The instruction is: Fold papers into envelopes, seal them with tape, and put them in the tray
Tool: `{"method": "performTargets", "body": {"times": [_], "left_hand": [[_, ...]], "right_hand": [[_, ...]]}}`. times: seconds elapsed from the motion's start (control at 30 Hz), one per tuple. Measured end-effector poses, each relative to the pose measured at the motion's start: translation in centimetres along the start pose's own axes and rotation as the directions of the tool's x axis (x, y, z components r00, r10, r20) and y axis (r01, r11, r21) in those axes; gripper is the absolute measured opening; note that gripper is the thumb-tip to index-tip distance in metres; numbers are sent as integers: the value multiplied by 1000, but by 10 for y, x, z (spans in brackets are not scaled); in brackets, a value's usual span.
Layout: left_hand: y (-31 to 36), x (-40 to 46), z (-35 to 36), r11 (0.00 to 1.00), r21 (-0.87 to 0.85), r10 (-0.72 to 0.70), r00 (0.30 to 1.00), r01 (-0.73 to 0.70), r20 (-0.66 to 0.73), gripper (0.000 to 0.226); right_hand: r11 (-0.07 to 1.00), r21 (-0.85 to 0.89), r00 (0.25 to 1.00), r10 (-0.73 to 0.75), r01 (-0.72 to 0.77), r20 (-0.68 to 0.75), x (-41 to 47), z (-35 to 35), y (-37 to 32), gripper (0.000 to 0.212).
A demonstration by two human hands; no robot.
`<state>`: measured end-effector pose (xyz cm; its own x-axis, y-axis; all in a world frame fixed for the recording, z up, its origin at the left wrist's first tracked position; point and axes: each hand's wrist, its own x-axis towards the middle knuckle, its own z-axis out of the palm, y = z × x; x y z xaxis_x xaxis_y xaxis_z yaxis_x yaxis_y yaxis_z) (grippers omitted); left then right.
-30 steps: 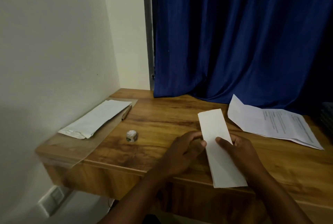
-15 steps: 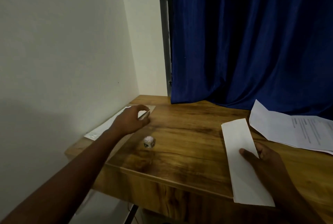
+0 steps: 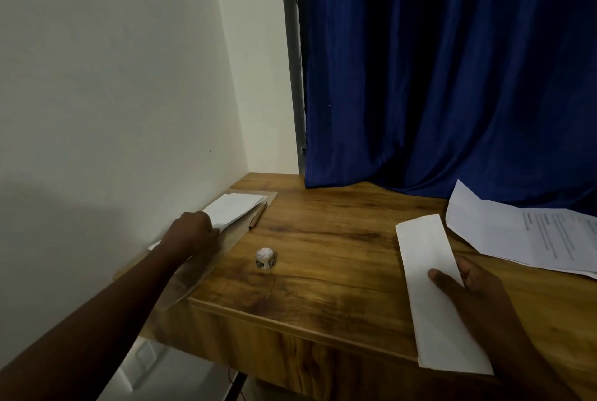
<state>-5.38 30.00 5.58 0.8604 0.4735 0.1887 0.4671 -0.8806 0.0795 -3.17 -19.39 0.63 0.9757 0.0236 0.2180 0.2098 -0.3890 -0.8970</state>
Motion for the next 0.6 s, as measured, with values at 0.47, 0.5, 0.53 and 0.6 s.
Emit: {"method": "performTargets", "body": {"times": [0.47, 0.5, 0.53, 0.6], "left_hand": [[-17, 2, -34, 996, -86, -32, 940, 3, -341, 35], [-15, -4, -47, 995, -103, -54, 917, 14, -395, 35], [-11, -10, -60, 991, -133, -70, 888, 10, -455, 35], [1, -25, -87, 963, -266, -113, 819, -49, -563, 35]], "right_hand": [[1000, 15, 1000, 28, -28, 6, -3, -1, -2, 39], [999, 20, 1000, 25, -25, 9, -3, -1, -2, 38], [999, 26, 1000, 23, -23, 12, -2, -1, -2, 37], [1000, 23, 1000, 19, -20, 17, -2, -1, -3, 36]]}}
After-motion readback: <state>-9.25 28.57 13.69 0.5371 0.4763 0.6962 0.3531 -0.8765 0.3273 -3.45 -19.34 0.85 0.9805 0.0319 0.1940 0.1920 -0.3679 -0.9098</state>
